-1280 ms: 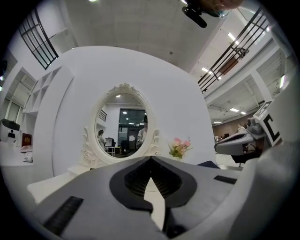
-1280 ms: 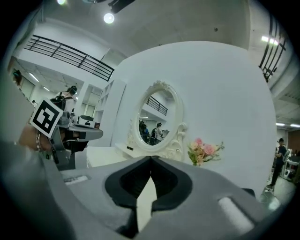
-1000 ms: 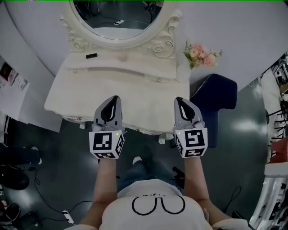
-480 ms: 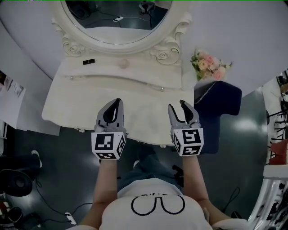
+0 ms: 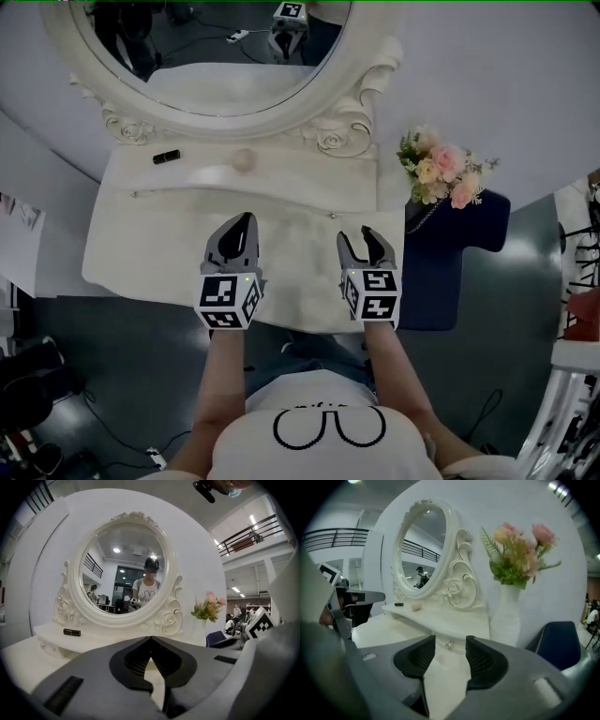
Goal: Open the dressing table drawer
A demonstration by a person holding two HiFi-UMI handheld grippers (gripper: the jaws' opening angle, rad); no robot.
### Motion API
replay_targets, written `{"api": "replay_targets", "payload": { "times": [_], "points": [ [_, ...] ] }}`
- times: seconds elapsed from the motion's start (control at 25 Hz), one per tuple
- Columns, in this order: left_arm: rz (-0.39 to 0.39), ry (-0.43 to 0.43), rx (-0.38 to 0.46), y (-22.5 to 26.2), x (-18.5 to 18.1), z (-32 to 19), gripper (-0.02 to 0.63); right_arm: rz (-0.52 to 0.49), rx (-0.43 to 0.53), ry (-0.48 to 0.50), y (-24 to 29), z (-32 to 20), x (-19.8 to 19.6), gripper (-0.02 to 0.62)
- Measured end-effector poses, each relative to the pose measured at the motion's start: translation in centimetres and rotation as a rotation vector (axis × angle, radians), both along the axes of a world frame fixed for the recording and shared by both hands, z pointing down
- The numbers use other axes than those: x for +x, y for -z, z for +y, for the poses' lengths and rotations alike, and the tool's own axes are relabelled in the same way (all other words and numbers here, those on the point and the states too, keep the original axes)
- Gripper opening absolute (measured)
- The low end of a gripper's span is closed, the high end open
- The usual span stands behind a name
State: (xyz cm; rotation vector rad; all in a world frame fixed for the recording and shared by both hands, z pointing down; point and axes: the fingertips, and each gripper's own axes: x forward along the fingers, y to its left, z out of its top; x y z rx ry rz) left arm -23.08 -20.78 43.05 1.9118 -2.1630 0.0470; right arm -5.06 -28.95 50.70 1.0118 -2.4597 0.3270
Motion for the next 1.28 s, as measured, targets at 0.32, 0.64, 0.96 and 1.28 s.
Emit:
{"api": "replay_targets", "payload": {
  "times": [0.32, 0.64, 0.96, 1.28],
  "points": [
    [0.024, -0.021, -0.070, -3.1, -0.9, -3.8, -0.002, -0.001, -0.184, -0.032, -5.8, -2.3, -2.6, 0.175],
    [0.041, -0.063, -0.105, -5.1, -2.3, -4.4, -0.002, 0.012, -0.224, -0.098, -8.6, -3.8, -4.7, 0.110],
    [0.058, -0.133, -0.124, -5.6, -3.3, -4.2, -0.002, 0.070, -0.190, -0.166, -8.9, -4.5, -5.4, 0.092],
    [0.063, -0.181, -0.135, -6.1, -3.1, -3.2, -0.002, 0.102, -0.166, -0.181, -8.8, -3.9, -5.1, 0.092]
  ]
}}
